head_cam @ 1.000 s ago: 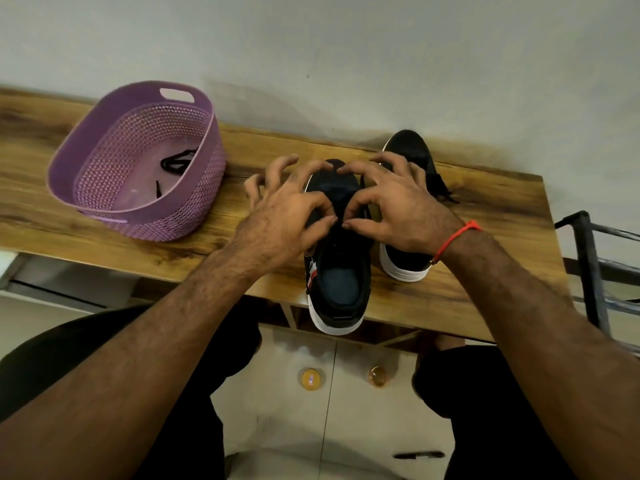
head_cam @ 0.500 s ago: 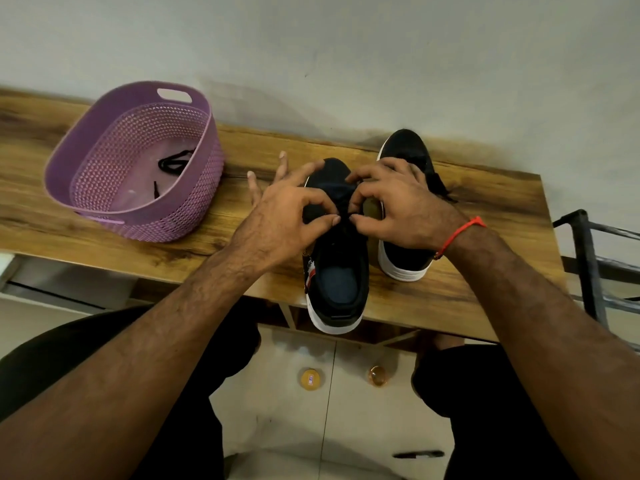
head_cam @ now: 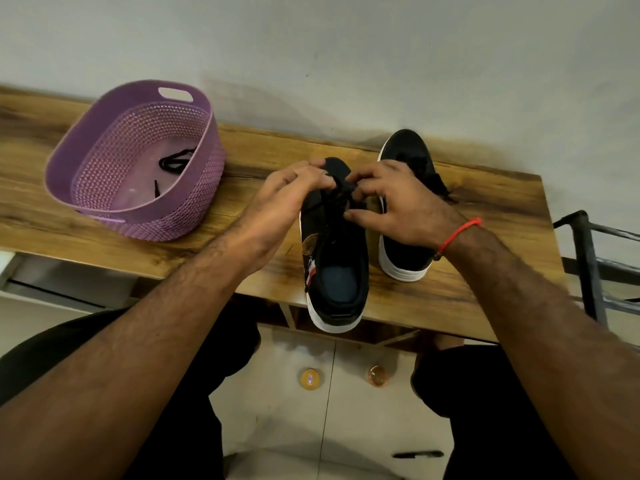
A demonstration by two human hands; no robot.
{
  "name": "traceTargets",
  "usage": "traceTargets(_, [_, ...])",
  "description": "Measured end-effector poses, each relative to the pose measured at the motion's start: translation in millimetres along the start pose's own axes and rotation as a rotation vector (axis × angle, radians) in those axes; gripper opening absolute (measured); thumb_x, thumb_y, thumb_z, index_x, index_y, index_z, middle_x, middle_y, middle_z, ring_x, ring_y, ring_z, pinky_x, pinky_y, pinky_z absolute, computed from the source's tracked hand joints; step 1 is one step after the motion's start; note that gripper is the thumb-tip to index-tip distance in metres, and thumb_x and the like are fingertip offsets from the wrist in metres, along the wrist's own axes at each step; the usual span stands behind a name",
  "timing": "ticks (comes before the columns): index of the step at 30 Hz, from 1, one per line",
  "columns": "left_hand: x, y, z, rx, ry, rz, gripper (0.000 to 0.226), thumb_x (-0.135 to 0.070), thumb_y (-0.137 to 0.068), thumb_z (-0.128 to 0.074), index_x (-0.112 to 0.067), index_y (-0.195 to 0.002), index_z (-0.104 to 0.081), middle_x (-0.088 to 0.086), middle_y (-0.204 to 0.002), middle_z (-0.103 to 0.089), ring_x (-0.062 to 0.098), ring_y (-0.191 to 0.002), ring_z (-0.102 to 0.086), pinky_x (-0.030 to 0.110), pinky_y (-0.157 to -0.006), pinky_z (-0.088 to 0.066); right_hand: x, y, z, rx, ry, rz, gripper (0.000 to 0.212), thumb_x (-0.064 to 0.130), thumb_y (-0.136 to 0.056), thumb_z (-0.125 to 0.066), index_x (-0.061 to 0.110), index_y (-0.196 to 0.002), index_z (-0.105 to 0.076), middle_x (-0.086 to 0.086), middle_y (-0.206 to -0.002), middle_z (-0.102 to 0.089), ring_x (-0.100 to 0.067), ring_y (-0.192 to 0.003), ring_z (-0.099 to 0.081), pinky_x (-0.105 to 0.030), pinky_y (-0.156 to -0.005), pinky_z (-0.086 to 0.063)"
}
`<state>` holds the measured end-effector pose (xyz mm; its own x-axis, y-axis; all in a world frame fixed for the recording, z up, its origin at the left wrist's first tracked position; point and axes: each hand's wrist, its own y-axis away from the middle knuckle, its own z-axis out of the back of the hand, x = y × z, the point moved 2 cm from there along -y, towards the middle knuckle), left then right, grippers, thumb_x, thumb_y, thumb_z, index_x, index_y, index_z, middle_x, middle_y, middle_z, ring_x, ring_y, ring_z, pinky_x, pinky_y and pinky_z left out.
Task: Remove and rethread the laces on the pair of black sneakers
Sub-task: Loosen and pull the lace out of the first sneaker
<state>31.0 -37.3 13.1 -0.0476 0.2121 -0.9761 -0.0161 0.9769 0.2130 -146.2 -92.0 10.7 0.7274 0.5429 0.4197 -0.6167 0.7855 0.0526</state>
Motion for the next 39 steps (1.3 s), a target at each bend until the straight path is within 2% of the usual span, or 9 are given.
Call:
traceTargets(4, [-6.5, -4.6, 9.9, -0.086, 0.218, -0.047, 0.025, -0.019, -0.092, -0.059, -0.024, -0.075, -0.077, -0.008, -0.122, -0.07, 0.003, -0.104, -0.062, 0.026, -0.098, -0.038, 0.7, 0.1, 7.2, -0.134, -0.34, -0.026, 0.004, 0.027, -0.089, -0.066, 0.025, -0.086, -0.063, 0.001, -0.114, -0.063, -0.019, -0.115, -0.055, -0.022, -0.102, -0.034])
traceTargets(8, [-3.7, -7.8, 27.0, -0.352, 0.37, -0.044, 0.019, -0.021, -0.097, -0.052, -0.022, -0.088, -0.069, 0.0, -0.112, -0.072, 0.009, -0.096, -0.063, 0.027, -0.083, -0.043, 2.2, 0.1, 28.4, -0.403, -0.834, -0.138, 0.005, 0.022, -0.081, -0.061, 0.027, -0.079, -0.062, 0.003, -0.086, -0.064, -0.013, -0.083, -0.058, -0.031, -0.082, -0.044])
traceTargets(12, [-5.0, -8.4, 37.8, -0.562, 0.228, -0.035, 0.015, -0.027, -0.094, -0.058, -0.024, -0.089, -0.072, -0.001, -0.118, -0.073, 0.017, -0.116, -0.064, 0.033, -0.092, -0.046, -5.9, 2.8, 43.7, -0.663, -1.077, -0.221, 0.007, 0.021, -0.08, -0.064, 0.022, -0.073, -0.061, -0.007, -0.083, -0.055, -0.018, -0.083, -0.051, -0.03, -0.078, -0.043])
traceTargets(16, [5.9, -14.5, 34.4, -0.422, -0.24, 0.091, 0.053, -0.056, -0.086, -0.064, -0.02, -0.124, -0.063, -0.001, -0.133, -0.062, 0.017, -0.125, -0.053, 0.044, -0.112, -0.04, -24.1, 2.1, 39.5, -0.684, -0.502, -0.352, 0.026, 0.036, -0.087, -0.063, 0.023, -0.109, -0.065, 0.0, -0.122, -0.059, -0.013, -0.119, -0.052, -0.034, -0.108, -0.042])
traceTargets(19, [12.2, -11.2, 23.9, -0.413, -0.535, 0.204, 0.099, -0.059, -0.088, -0.065, -0.011, -0.16, -0.015, 0.006, -0.169, 0.001, 0.033, -0.151, -0.011, 0.044, -0.122, -0.022, -28.3, 3.2, 28.9, -0.577, -0.071, -0.471, 0.077, 0.04, -0.088, -0.064, 0.013, -0.152, -0.031, -0.013, -0.16, -0.017, -0.035, -0.147, -0.015, -0.044, -0.122, -0.017])
traceTargets(21, [11.7, -8.3, 21.8, -0.458, -0.655, 0.139, 0.106, -0.052, -0.091, -0.066, -0.011, -0.161, 0.002, 0.008, -0.166, 0.02, 0.037, -0.152, -0.001, 0.05, -0.123, -0.015, -23.4, 4.2, 25.2, -0.566, 0.041, -0.373, 0.072, 0.038, -0.087, -0.062, 0.016, -0.15, -0.037, -0.011, -0.161, -0.018, -0.039, -0.146, -0.013, -0.05, -0.121, -0.018])
traceTargets(27, [14.7, -5.3, 12.8, -0.179, -1.036, -0.222, 0.048, -0.05, -0.09, -0.066, -0.044, -0.137, -0.056, -0.008, -0.161, -0.027, 0.03, -0.144, -0.022, 0.057, -0.111, -0.027, 3.2, 3.2, 6.1, -0.116, 0.086, 0.033, 0.034, 0.058, -0.087, -0.052, 0.037, -0.107, -0.07, 0.006, -0.151, -0.04, -0.031, -0.147, -0.014, -0.061, -0.117, -0.013])
traceTargets(31, [23.2, -4.6, 6.0, -0.061, -1.066, -0.152, 0.051, -0.056, -0.086, -0.068, -0.047, -0.135, -0.056, -0.01, -0.16, -0.028, 0.027, -0.143, -0.023, 0.051, -0.108, -0.025, 3.4, 6.0, -0.4, 0.036, 0.12, -0.045, 0.038, 0.063, -0.085, -0.06, 0.039, -0.114, -0.063, 0.006, -0.158, -0.022, -0.026, -0.15, 0.001, -0.055, -0.118, 0.001])
traceTargets(39, [18.6, -3.0, 6.7, -0.055, -1.175, -0.224, 0.069, -0.056, -0.076, -0.073, -0.039, -0.138, -0.048, -0.004, -0.148, -0.028, 0.023, -0.133, -0.03, 0.046, -0.105, -0.028, 11.6, 8.6, -11.1, 0.051, 0.366, -0.049, 0.054, 0.074, -0.074, -0.055, 0.031, -0.108, -0.051, -0.002, -0.15, -0.027, -0.034, -0.144, -0.011, -0.065, -0.116, -0.007])
